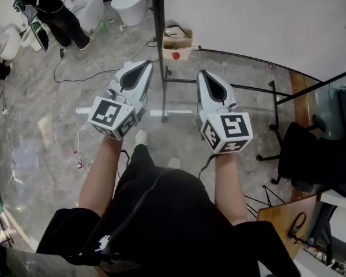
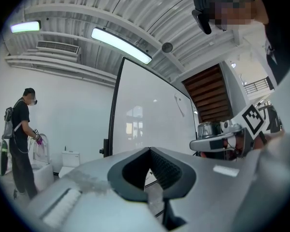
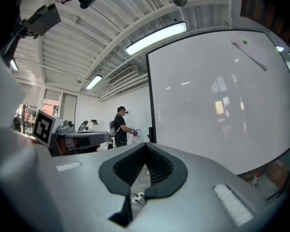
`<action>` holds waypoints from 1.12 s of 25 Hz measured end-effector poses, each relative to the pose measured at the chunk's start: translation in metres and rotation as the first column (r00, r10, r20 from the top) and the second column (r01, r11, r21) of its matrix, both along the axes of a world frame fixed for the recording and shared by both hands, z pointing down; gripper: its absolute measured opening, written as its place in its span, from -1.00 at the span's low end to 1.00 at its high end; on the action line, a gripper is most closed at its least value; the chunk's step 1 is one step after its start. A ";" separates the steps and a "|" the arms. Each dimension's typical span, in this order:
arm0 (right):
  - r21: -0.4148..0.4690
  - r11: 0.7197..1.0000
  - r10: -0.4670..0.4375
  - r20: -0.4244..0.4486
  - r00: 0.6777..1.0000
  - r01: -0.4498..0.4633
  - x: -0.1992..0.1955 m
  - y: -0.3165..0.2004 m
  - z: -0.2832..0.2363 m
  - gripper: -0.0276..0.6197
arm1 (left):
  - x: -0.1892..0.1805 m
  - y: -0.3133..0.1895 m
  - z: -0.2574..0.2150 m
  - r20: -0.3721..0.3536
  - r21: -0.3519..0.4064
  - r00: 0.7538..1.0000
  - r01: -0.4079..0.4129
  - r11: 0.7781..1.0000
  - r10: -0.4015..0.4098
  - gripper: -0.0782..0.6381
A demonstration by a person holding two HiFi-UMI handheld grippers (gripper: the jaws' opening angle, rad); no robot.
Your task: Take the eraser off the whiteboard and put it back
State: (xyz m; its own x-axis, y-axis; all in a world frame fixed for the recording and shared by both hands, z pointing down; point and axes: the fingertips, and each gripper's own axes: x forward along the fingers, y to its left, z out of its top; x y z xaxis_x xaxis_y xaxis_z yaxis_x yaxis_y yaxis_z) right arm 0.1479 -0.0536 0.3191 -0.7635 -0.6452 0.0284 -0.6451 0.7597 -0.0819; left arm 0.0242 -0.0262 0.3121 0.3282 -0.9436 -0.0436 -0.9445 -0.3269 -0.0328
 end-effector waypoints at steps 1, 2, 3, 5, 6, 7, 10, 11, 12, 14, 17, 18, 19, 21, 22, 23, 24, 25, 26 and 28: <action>0.001 1.000 0.005 0.001 1.000 -0.005 -0.002 -0.002 0.000 -0.89 | -0.002 -0.003 0.002 0.004 -0.002 1.000 -0.005 1.000 0.005 -0.77; 0.001 1.000 0.011 0.001 1.000 -0.011 -0.006 -0.004 0.001 -0.89 | -0.005 -0.006 0.004 0.009 -0.004 1.000 -0.013 1.000 0.013 -0.77; 0.002 1.000 0.017 0.000 1.000 -0.017 -0.009 -0.006 0.002 -0.89 | -0.008 -0.009 0.007 0.013 -0.007 1.000 -0.022 1.000 0.022 -0.77; 0.002 0.999 0.038 -0.003 0.999 -0.038 -0.017 -0.014 0.005 -0.89 | -0.015 -0.020 0.012 0.019 -0.014 0.999 -0.046 0.999 0.046 -0.77; 0.002 0.999 0.051 -0.005 0.999 -0.051 -0.022 -0.019 0.007 -0.89 | -0.020 -0.027 0.015 0.020 -0.019 0.998 -0.058 0.998 0.059 -0.77; 0.001 0.998 0.066 -0.006 0.998 -0.066 -0.026 -0.025 0.008 -0.89 | -0.025 -0.034 0.017 0.024 -0.025 0.997 -0.071 0.997 0.071 -0.77; 0.002 0.993 0.118 -0.002 0.993 -0.118 -0.038 -0.044 0.008 -0.89 | -0.037 -0.058 0.024 0.045 -0.042 0.990 -0.130 0.991 0.132 -0.77; 0.005 0.990 0.138 -0.001 0.990 -0.138 -0.042 -0.051 0.007 -0.89 | -0.041 -0.067 0.024 0.046 -0.044 0.987 -0.154 0.987 0.156 -0.77; 0.007 0.988 0.157 0.001 0.988 -0.157 -0.047 -0.058 0.006 -0.89 | -0.045 -0.075 0.024 0.043 -0.045 0.983 -0.177 0.983 0.179 -0.77; 0.008 0.982 0.191 0.002 0.982 -0.191 -0.057 -0.071 0.005 -0.89 | -0.054 -0.091 0.022 0.036 -0.044 0.977 -0.210 0.977 0.211 -0.77; 0.013 0.971 0.240 -0.012 0.971 -0.240 -0.072 -0.085 0.008 -0.89 | -0.066 -0.112 0.021 0.026 -0.050 0.966 -0.254 0.966 0.255 -0.77; 0.016 0.965 0.260 -0.015 0.965 -0.260 -0.075 -0.088 0.009 -0.89 | -0.068 -0.118 0.022 0.025 -0.052 0.960 -0.279 0.959 0.280 -0.77; 0.019 0.960 0.279 -0.015 0.960 -0.279 -0.078 -0.092 0.010 -0.89 | -0.070 -0.124 0.022 0.026 -0.051 0.953 -0.302 0.952 0.303 -0.77; 0.028 0.951 0.308 -0.014 0.951 -0.307 -0.086 -0.101 0.011 -0.89 | -0.077 -0.133 0.022 0.026 -0.045 0.942 -0.332 0.942 0.334 -0.77; 0.032 0.947 0.320 -0.018 0.947 -0.320 -0.091 -0.105 0.013 -0.89 | -0.081 -0.138 0.024 0.025 -0.043 0.938 -0.343 0.938 0.344 -0.77; 0.036 0.942 0.334 -0.023 0.942 -0.333 -0.095 -0.110 0.015 -0.89 | -0.085 -0.142 0.026 0.022 -0.042 0.934 -0.355 0.934 0.356 -0.77; 0.037 0.937 0.350 -0.028 0.936 -0.349 -0.099 -0.113 0.018 -0.89 | -0.088 -0.146 0.028 0.019 -0.042 0.929 -0.367 0.929 0.368 -0.77; 0.039 0.930 0.367 -0.032 0.930 -0.365 -0.101 -0.116 0.020 -0.89 | -0.090 -0.149 0.030 0.015 -0.043 0.924 -0.382 0.923 0.383 -0.77; 0.040 0.923 0.383 -0.035 0.923 -0.382 -0.103 -0.118 0.023 -0.89 | -0.091 -0.151 0.032 0.013 -0.045 0.917 -0.397 0.917 0.398 -0.77; 0.043 0.911 0.411 -0.039 0.911 -0.410 -0.107 -0.123 0.026 -0.89 | -0.094 -0.156 0.036 0.011 -0.047 0.905 -0.425 0.904 0.426 -0.77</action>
